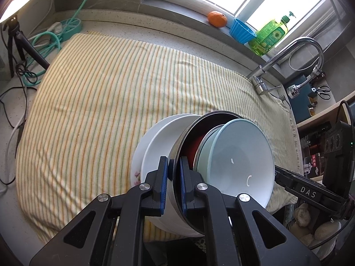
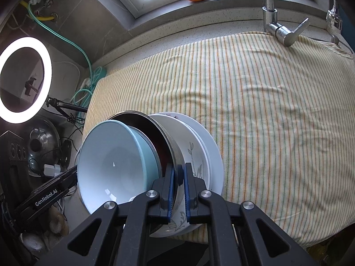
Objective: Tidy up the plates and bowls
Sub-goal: 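Lift the nested bowl stack with both tools and carry it over the plates, then lower the bowl stack with both tools onto the floral plate stack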
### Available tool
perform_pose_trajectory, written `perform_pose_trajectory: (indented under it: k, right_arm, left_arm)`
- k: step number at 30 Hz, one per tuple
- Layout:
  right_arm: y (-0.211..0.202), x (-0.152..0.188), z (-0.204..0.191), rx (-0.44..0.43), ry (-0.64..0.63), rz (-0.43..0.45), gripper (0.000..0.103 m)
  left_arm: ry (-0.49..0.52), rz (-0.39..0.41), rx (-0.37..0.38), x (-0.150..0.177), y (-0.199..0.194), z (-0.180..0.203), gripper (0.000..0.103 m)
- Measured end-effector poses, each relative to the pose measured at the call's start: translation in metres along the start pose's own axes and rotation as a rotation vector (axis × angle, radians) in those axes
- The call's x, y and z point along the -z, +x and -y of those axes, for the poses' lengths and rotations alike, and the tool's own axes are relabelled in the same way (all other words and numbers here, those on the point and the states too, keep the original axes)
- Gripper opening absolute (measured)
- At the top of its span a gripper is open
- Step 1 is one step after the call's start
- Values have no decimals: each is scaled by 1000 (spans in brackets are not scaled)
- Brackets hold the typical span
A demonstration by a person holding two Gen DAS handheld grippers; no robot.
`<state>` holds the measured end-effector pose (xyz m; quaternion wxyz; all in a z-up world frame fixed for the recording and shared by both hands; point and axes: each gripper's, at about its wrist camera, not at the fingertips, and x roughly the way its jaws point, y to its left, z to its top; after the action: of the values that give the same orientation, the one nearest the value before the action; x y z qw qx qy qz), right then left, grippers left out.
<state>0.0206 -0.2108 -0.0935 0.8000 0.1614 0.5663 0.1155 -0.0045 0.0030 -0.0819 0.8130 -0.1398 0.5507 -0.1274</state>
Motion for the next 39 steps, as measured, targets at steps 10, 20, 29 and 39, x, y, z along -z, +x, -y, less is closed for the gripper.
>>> perform_pose_trajectory:
  k: [10, 20, 29, 39]
  right_arm:
    - [3, 0, 3, 1, 0, 8, 10]
    - [-3, 2, -5, 39, -43, 52, 10]
    - [-14, 4, -7, 71, -74, 92, 13]
    - [-28, 10, -10, 94, -85, 148, 16]
  left_arm:
    - [25, 9, -5, -1, 2, 2, 7]
    - [84, 43, -46, 1, -5, 5, 11]
    - [119, 90, -81, 4, -14, 10, 11]
    - [154, 137, -131, 10, -26, 13, 11]
